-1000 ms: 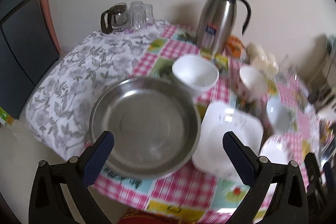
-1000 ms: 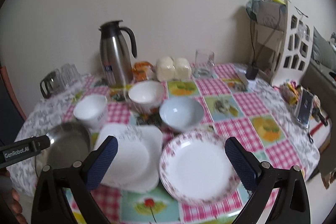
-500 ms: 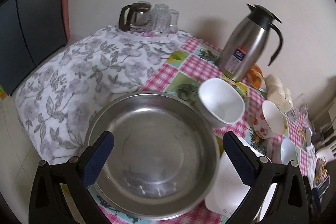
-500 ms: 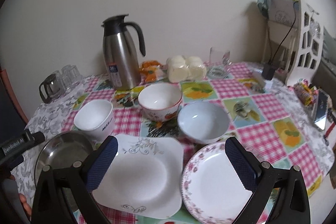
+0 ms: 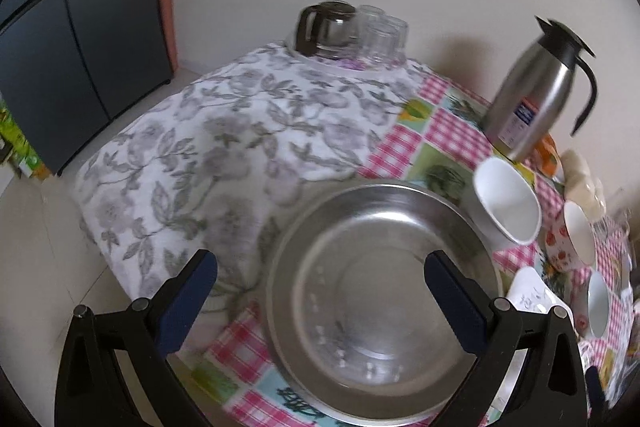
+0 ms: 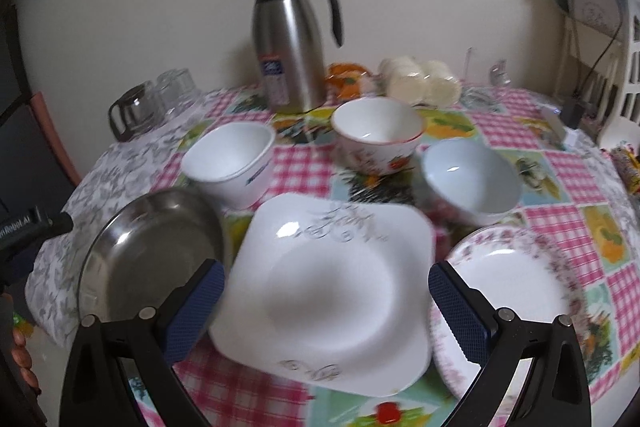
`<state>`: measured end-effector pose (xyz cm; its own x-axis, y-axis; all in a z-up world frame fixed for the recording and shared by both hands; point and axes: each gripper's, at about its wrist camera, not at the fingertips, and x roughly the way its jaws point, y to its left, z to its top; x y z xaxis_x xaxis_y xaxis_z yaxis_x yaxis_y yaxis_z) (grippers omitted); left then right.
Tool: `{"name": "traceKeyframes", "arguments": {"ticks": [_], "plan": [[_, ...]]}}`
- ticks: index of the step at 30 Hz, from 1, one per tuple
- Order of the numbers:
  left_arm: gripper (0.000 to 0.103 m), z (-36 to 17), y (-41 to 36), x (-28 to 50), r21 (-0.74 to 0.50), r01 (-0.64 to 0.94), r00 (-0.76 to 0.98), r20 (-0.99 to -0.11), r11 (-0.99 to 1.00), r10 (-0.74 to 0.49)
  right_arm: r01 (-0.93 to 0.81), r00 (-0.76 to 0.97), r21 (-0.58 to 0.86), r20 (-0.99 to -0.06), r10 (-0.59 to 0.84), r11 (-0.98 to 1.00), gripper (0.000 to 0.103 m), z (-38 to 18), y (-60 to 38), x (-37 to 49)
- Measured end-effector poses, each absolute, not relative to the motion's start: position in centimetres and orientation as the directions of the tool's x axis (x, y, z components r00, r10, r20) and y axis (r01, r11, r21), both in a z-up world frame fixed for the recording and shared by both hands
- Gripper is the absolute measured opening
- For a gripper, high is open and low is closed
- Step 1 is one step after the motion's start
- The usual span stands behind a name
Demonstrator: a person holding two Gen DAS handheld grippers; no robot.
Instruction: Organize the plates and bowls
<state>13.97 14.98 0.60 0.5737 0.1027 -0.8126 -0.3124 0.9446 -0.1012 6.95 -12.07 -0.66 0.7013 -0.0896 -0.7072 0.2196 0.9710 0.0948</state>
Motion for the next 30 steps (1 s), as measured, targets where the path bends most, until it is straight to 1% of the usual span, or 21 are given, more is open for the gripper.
{"name": "traceKeyframes", "arguments": {"ticks": [5, 11, 17, 19, 20, 22, 23, 24, 25, 29, 30], "plan": [[0.103, -0.8, 17.3, 14.3, -0.079, -0.358, 0.521, -0.844, 0.93, 0.129, 0.19, 0.681, 0.12, -0.731, -0.043, 0.974, 0.103, -2.3, -10.2, 8.0], [0.103, -2.6, 18.9, 14.6, -0.117, -0.376, 0.484, -0.871, 0.919, 0.088, 0.145, 0.666, 0.166, -0.746, 0.028, 0.975, 0.103, -4.0, -8.4, 8.8], [0.102, -5.1, 19.6, 15.3, -0.156, -0.375, 0.431, -0.902, 0.914, 0.023, 0.132, 0.651, 0.165, -0.758, 0.041, 0.977, 0.103, -5.3, -7.0, 9.6], [0.095, -5.4, 19.6, 15.5, -0.163, -0.371, 0.43, -0.903, 0.914, 0.013, 0.131, 0.647, 0.176, -0.761, 0.05, 0.976, 0.099, -5.7, -6.8, 9.9], [0.094, -5.6, 19.7, 15.6, -0.171, -0.372, 0.429, -0.903, 0.913, 0.006, 0.129, 0.645, 0.181, -0.762, 0.056, 0.975, 0.098, -6.0, -6.7, 10.1], [0.091, -5.9, 19.9, 15.7, -0.189, -0.377, 0.429, -0.903, 0.907, -0.01, 0.122, 0.643, 0.19, -0.763, 0.069, 0.974, 0.089, -6.3, -6.5, 10.3], [0.088, -6.2, 20.0, 15.8, -0.198, -0.378, 0.427, -0.904, 0.904, -0.019, 0.118, 0.642, 0.196, -0.763, 0.076, 0.973, 0.088, -6.4, -6.4, 10.4], [0.08, -6.3, 20.0, 15.9, -0.205, -0.378, 0.425, -0.905, 0.903, -0.027, 0.116, 0.641, 0.204, -0.763, 0.084, 0.972, 0.087, -6.6, -6.3, 10.5], [0.075, -6.5, 20.0, 15.9, -0.21, -0.379, 0.424, -0.905, 0.901, -0.033, 0.114, 0.64, 0.215, -0.762, 0.093, 0.97, 0.085, -6.7, -6.3, 10.6], [0.067, -7.2, 20.1, 16.2, -0.215, -0.385, 0.418, -0.907, 0.898, -0.038, 0.101, 0.642, 0.241, -0.757, 0.122, 0.965, 0.079, -6.8, -6.1, 10.8], [0.064, -7.3, 20.2, 16.3, -0.223, -0.389, 0.421, -0.906, 0.894, -0.043, 0.098, 0.641, 0.242, -0.757, 0.125, 0.965, 0.074, -6.8, -6.0, 10.9]]}}
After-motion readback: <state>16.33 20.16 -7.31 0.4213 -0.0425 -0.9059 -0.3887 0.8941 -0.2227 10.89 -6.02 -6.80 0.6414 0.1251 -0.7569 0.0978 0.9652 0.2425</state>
